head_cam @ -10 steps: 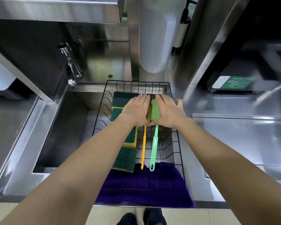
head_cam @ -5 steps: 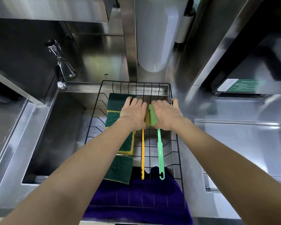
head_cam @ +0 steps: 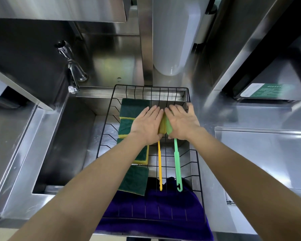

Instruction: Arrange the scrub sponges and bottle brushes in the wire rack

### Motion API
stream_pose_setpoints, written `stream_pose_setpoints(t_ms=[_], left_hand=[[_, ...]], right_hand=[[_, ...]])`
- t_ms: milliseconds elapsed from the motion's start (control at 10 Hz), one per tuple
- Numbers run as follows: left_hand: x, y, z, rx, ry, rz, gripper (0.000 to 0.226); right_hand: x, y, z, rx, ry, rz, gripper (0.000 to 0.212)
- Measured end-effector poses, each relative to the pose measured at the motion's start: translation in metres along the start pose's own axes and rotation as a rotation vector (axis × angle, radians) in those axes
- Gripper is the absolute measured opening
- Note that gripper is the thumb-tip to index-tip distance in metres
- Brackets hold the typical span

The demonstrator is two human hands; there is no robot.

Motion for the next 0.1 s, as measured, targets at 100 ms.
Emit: stream_pose_setpoints(t_ms=[100], left_hand=[[-0.0145, -0.0062, 0.0125, 0.01, 0.08, 0.079, 0.079]], right_hand=[[-0.0163, 0.0013, 0.0079, 0.022, 0.054, -0.146, 0.091]])
Point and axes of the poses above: each hand's wrist, its own z-axis away from the middle knuckle, its own x-axis out of the palm, y = z × x, the point moved 2 cm from there along -z, towards the middle knuckle, and after that the axes turned 10 degrees about -z, right-handed, at the moved point
